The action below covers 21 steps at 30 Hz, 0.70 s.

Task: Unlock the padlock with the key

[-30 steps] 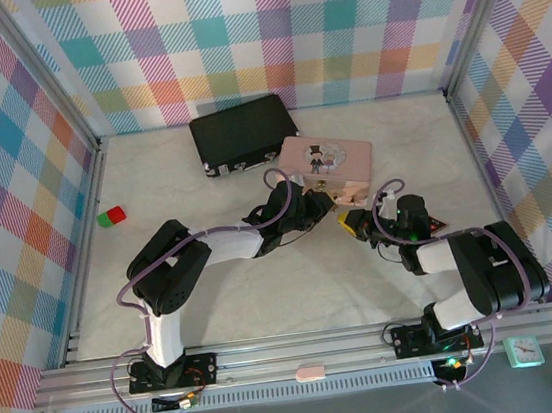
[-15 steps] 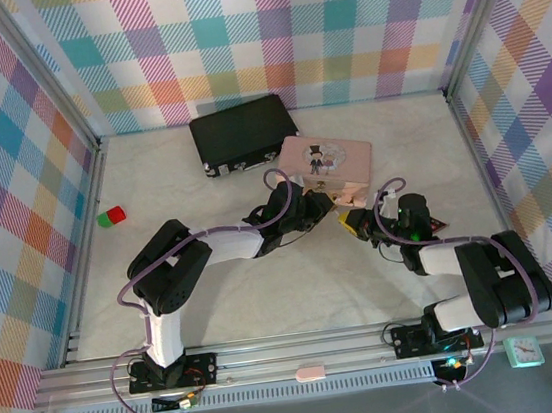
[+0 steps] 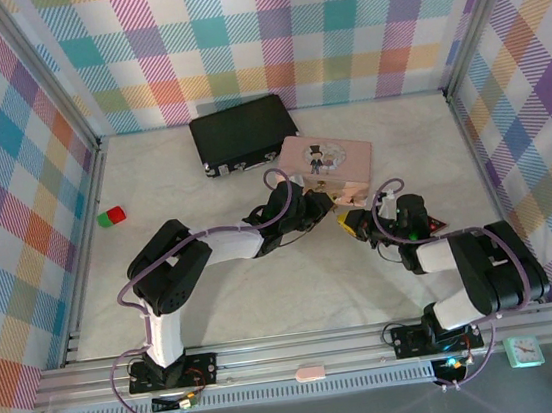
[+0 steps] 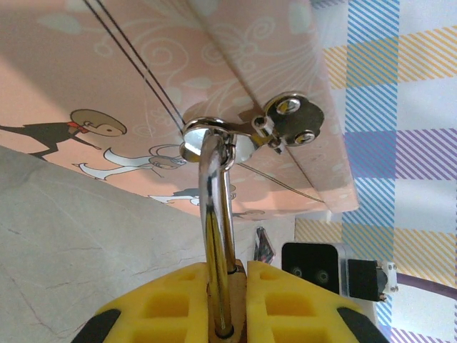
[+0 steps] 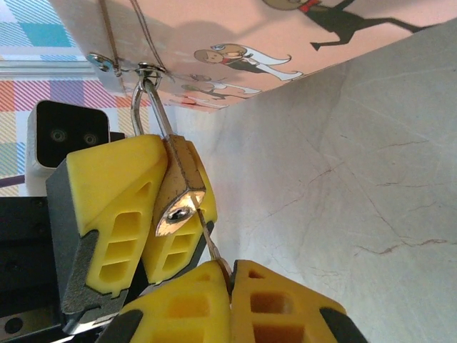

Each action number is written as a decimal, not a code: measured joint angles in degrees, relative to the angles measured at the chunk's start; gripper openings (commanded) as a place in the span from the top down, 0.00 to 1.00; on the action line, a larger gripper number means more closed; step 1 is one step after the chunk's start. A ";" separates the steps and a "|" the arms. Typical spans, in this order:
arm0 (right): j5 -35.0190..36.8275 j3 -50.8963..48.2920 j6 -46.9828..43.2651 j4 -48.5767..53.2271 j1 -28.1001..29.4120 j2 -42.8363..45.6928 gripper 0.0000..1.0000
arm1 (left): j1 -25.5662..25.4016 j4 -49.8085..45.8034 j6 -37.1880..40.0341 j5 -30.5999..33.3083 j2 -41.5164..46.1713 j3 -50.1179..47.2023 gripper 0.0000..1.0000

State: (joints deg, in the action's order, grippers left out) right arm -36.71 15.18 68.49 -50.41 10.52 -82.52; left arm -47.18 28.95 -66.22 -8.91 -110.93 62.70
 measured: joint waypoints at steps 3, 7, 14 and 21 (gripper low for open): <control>0.07 0.00 -0.35 1.29 0.00 2.51 1.00 | -0.04 -0.04 -0.02 0.00 0.00 0.00 1.00; 0.04 0.00 -0.46 2.47 0.00 3.63 1.00 | -0.04 -0.09 0.00 0.17 0.00 0.00 1.00; 0.04 0.04 -0.76 2.58 0.00 3.41 1.00 | -0.26 -0.22 0.00 0.39 0.00 0.00 1.00; 0.02 0.20 -0.33 0.90 0.00 0.66 1.00 | -0.31 -0.22 -0.02 0.42 0.00 0.00 1.00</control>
State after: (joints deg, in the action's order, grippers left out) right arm -36.69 15.38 68.16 -49.52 10.52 -81.87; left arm -47.48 28.73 -66.24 -8.49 -110.93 62.70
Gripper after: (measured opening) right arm 0.046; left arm 0.144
